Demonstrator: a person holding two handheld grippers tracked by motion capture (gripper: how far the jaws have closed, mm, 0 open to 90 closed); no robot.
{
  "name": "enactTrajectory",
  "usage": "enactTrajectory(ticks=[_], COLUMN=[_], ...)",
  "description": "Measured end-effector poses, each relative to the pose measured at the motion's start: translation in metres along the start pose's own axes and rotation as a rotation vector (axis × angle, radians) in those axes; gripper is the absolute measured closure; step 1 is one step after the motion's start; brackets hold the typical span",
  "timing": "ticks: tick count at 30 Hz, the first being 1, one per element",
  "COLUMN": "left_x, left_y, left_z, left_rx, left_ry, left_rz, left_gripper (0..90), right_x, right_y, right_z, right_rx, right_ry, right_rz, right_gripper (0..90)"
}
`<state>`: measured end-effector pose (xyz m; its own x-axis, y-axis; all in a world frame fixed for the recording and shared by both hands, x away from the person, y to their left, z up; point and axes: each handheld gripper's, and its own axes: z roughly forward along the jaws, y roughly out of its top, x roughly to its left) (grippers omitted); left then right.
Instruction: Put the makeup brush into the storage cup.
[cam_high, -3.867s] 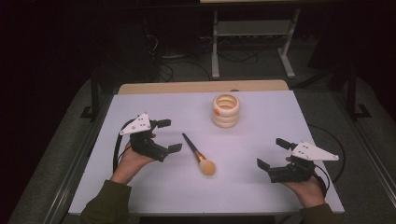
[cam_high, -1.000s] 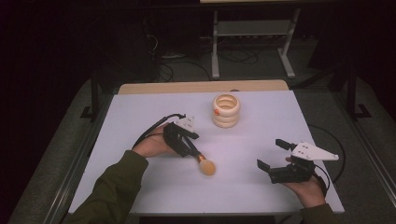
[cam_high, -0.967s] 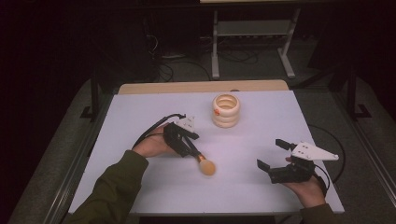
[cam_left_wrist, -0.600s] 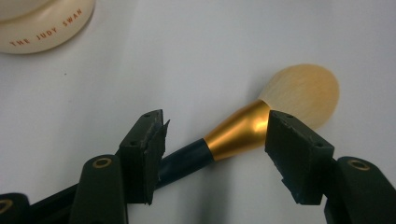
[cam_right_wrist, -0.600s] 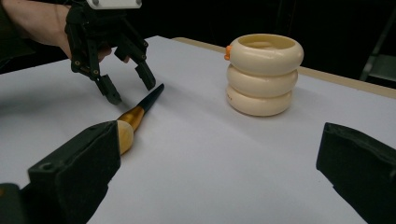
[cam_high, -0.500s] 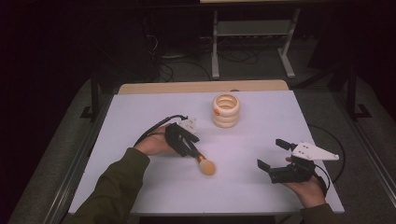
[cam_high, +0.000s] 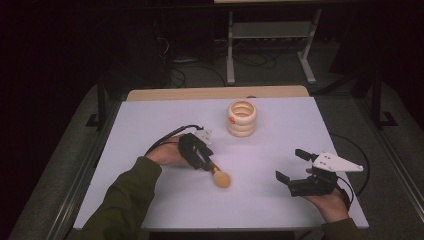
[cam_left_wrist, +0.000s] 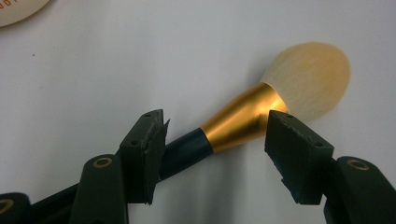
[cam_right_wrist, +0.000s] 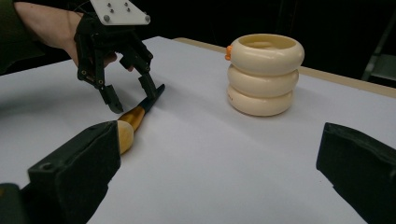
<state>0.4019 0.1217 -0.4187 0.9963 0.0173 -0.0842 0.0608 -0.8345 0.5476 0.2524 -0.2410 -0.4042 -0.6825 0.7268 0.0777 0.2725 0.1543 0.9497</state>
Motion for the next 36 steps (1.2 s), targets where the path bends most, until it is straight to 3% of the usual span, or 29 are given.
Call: enactTrajectory(ticks=[19, 36], left_x=[0.0004, -0.0028], left_y=[-0.0021, -0.0008], left_z=[0.0027, 0.0024], left_rx=[-0.002, 0.011], left_ry=[-0.047, -0.041], left_rz=[-0.001, 0.043], left_gripper=[42.8, 52.9], right_x=[-0.0002, -0.0002], right_y=[-0.0001, -0.0001], right_z=[0.0005, 0.0003], right_rx=[0.001, 0.002], right_ry=[0.003, 0.001], right_rz=[-0.003, -0.004], right_gripper=[0.0, 0.0])
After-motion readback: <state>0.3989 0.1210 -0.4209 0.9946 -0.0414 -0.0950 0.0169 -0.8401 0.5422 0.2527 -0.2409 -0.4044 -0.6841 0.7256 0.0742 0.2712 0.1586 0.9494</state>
